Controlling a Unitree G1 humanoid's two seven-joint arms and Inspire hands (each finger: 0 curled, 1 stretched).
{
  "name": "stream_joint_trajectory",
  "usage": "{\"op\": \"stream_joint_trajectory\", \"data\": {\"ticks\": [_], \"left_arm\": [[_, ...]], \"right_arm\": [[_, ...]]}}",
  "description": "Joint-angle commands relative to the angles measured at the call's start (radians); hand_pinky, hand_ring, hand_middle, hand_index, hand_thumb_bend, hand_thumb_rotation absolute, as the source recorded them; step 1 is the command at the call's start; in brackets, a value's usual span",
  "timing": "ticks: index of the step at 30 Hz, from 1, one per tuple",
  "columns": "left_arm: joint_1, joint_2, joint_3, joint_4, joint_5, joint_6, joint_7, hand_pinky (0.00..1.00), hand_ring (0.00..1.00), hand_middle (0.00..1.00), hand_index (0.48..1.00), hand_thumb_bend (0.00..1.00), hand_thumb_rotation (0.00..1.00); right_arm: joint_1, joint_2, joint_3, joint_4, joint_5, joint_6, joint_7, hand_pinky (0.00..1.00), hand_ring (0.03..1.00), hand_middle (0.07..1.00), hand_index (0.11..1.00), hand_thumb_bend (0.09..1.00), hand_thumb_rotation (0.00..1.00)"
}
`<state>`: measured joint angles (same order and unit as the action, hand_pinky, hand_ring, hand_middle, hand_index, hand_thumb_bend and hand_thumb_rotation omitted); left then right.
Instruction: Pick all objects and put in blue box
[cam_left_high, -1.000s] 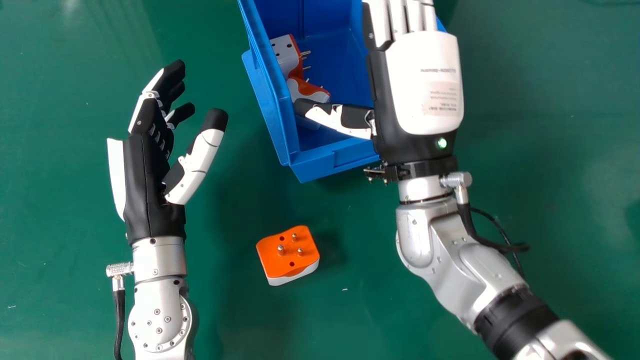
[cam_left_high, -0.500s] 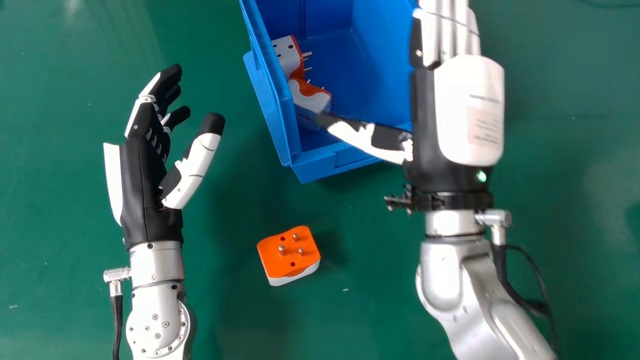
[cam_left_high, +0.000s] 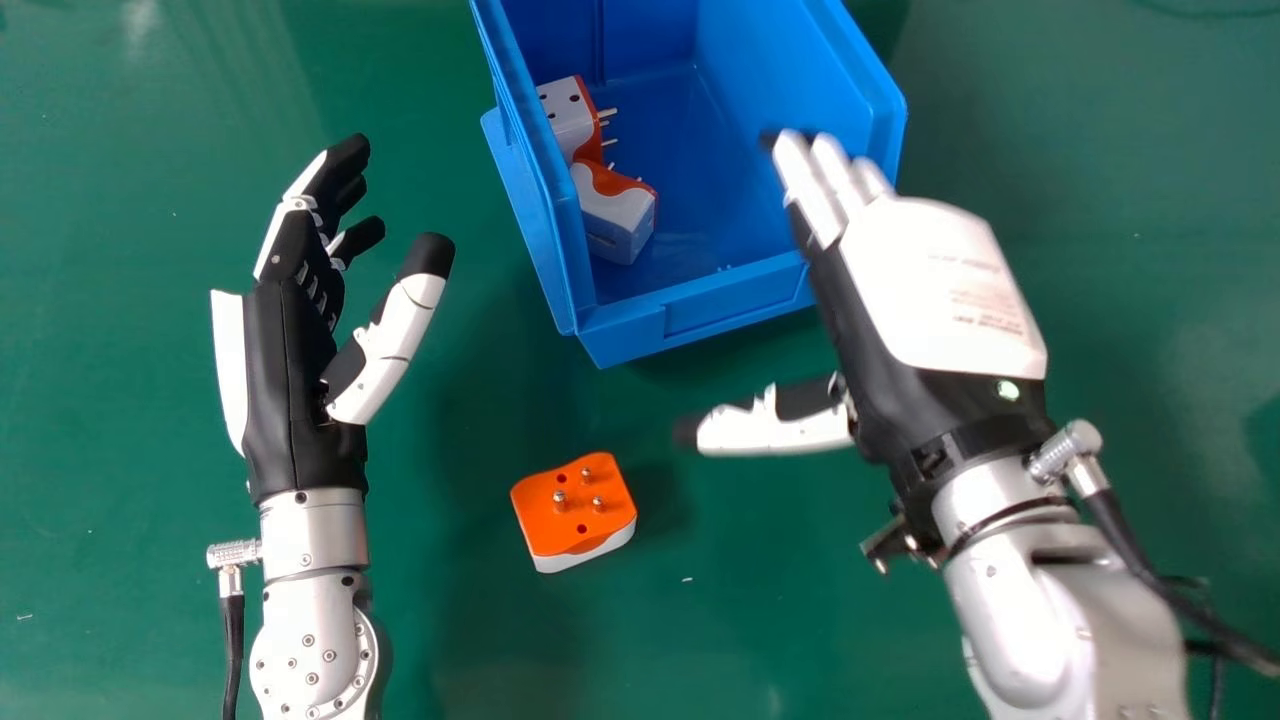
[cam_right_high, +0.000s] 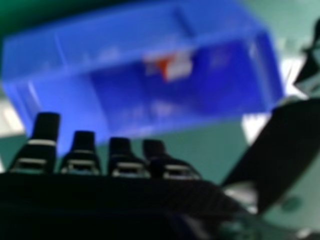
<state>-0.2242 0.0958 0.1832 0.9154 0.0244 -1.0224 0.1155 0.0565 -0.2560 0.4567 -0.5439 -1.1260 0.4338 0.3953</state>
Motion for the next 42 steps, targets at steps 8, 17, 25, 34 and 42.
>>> {"op": "stream_joint_trajectory", "data": {"ticks": [8, 17, 25, 34, 42], "left_arm": [[0.009, 0.005, -0.003, -0.028, 0.011, -0.008, 0.013, 0.81, 0.88, 0.87, 0.805, 0.76, 0.52], [0.006, 0.004, -0.004, -0.020, 0.018, -0.010, 0.020, 0.80, 0.88, 0.87, 0.805, 0.76, 0.53], [-0.008, 0.005, -0.004, -0.010, 0.019, -0.004, 0.024, 0.80, 0.87, 0.87, 0.805, 0.76, 0.53], [-0.021, 0.004, -0.005, -0.008, 0.017, 0.003, 0.024, 0.80, 0.87, 0.87, 0.805, 0.75, 0.53], [-0.024, 0.005, -0.003, -0.010, 0.016, 0.001, 0.023, 0.80, 0.88, 0.87, 0.805, 0.75, 0.53]], "right_arm": [[-0.021, 0.010, -0.018, -0.072, -0.056, 0.013, 0.241, 0.69, 0.883, 0.921, 0.913, 0.833, 0.39], [-0.028, 0.018, -0.036, -0.068, -0.050, -0.006, 0.291, 0.66, 0.851, 0.902, 0.909, 0.831, 0.38], [-0.056, 0.038, -0.034, -0.037, -0.045, -0.010, 0.324, 0.68, 0.838, 0.884, 0.886, 0.831, 0.35], [-0.094, 0.046, -0.020, -0.001, -0.002, -0.047, 0.335, 0.66, 0.780, 0.843, 0.832, 0.825, 0.31], [-0.117, 0.054, -0.006, 0.016, 0.020, -0.056, 0.369, 0.64, 0.761, 0.819, 0.803, 0.816, 0.31]]}}
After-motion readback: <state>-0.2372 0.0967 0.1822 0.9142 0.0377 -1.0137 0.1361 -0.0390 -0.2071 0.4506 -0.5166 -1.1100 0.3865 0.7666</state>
